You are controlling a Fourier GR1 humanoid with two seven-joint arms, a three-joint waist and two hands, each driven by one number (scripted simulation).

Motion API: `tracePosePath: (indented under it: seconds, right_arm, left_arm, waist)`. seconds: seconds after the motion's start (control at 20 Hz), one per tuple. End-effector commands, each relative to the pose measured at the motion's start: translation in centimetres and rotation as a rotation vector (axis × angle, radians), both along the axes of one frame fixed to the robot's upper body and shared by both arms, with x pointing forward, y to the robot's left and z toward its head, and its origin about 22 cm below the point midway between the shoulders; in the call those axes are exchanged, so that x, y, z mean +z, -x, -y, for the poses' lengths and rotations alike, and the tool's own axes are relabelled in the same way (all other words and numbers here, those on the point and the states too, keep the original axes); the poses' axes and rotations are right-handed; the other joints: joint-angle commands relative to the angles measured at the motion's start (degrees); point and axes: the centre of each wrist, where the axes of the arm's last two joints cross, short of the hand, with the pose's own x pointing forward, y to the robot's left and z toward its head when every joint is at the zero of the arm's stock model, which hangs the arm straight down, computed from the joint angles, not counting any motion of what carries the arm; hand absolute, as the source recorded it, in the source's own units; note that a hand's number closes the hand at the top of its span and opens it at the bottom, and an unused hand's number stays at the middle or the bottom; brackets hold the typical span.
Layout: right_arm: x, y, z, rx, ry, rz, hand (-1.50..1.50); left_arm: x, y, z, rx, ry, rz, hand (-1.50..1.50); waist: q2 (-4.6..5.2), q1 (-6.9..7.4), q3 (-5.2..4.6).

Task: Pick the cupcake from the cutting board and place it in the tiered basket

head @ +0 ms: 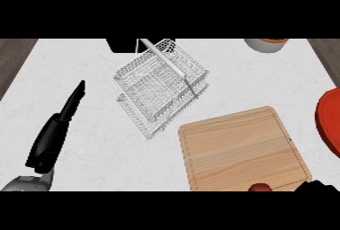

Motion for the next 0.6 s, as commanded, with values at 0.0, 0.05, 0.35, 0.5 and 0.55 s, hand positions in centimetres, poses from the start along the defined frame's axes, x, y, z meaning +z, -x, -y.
tracePosePath:
  seconds: [0.0, 0.05, 0.35, 0.5, 0.55]
  right_arm:
    - [4.2, 2.6, -0.1, 0.001, 0.048, 0.043, 1.5]
    - [4.4, 2.0, -1.2, 0.028, 0.03, 0.069, 1.5]
    - [6.5, 0.5, -2.9, 0.093, 0.019, 0.171, 1.5]
    - [6.5, -1.6, -5.1, 0.121, 0.05, 0.185, 1.5]
    - [7.1, -2.8, -4.5, 0.118, 0.003, 0.208, 1.5]
  left_arm:
    - [0.4, -0.1, -0.7, -0.021, -0.008, 0.0, 0.0]
    - [0.3, -0.3, 0.5, -0.003, -0.003, 0.009, 0.0]
    - [2.3, 0.1, -0.5, -0.027, 0.001, 0.007, 0.0]
    - [-0.6, 0.3, 1.2, -0.029, 0.0, 0.004, 0.0]
    - [0.0, 0.0, 0.7, -0.046, -0.01, 0.014, 0.0]
  waist:
    - [0.17, 0.71, -0.08]
    - [0.24, 0.84, -0.05]
    - [0.11, 1.91, -0.11]
    - [0.31, 1.74, -0.14]
    - [0.57, 2.37, -0.16]
